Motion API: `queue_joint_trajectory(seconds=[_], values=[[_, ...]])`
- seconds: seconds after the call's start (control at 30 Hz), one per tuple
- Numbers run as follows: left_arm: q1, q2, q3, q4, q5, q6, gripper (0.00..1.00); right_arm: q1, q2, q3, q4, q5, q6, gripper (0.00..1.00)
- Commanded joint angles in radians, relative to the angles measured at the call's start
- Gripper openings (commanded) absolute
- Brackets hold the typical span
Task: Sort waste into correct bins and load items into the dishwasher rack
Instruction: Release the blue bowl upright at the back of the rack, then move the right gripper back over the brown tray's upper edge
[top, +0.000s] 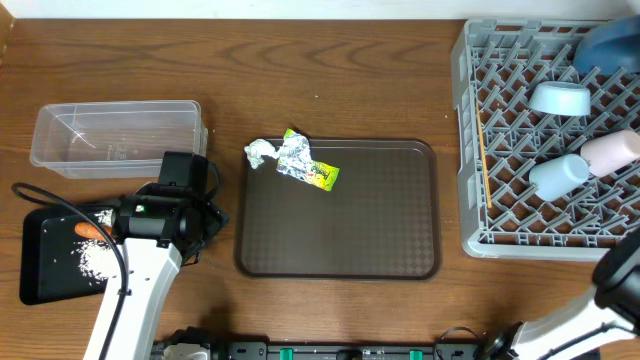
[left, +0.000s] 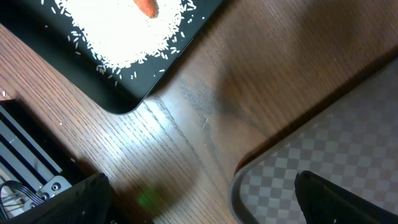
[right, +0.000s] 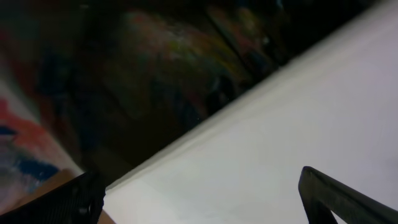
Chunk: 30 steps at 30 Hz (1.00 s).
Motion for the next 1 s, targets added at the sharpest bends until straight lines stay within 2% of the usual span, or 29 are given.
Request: queue_joint_trajectory(seconds=[0.0, 0.23, 0.37, 0.43, 0.53, 0.63, 0.73, 0.87, 0.97], values=[[0.005, 0.002, -0.004, -0.006, -0.016, -0.009, 0.98, 0.005, -0.097, 0.014, 0.004, -0.008, 0.061, 0.99], [0.005, 0.002, -0.004, -0.006, -0.016, -0.009, 0.98, 0.066, -0.234, 0.014, 0.005, -0.075, 0.096, 0.99], [0.005, 0.002, -0.004, -0.006, -0.016, -0.009, 0.98, 0.115, -0.292, 0.014, -0.049, -0.146, -0.038, 0.99], [0.005, 0.002, -0.004, -0.006, -0.016, -0.009, 0.98, 0.137, -0.302, 0.014, -0.196, -0.162, -0.14, 0.99], [0.005, 0.002, -0.004, -0.006, -0.016, -0.009, 0.98, 0.175, -0.302, 0.014, -0.51, -0.188, -0.339, 0.99], [0.005, 0.002, -0.004, -0.006, -0.016, -0.009, 0.98, 0.238, -0.302, 0.014, -0.826, -0.198, -0.635, 0.99], [0.005, 0.002, -0.004, -0.006, -0.016, -0.009, 0.98, 0.316, -0.304, 0.014, -1.038, -0.169, -0.906, 0.99], [0.005, 0.002, -0.004, -0.006, -0.016, -0.009, 0.98, 0.459, -0.326, 0.014, -1.32, 0.111, -1.157, 0.99], [0.005, 0.002, -0.004, -0.006, -0.016, -0.009, 0.98, 0.606, -0.344, 0.014, -1.481, 0.44, -1.299, 0.99]])
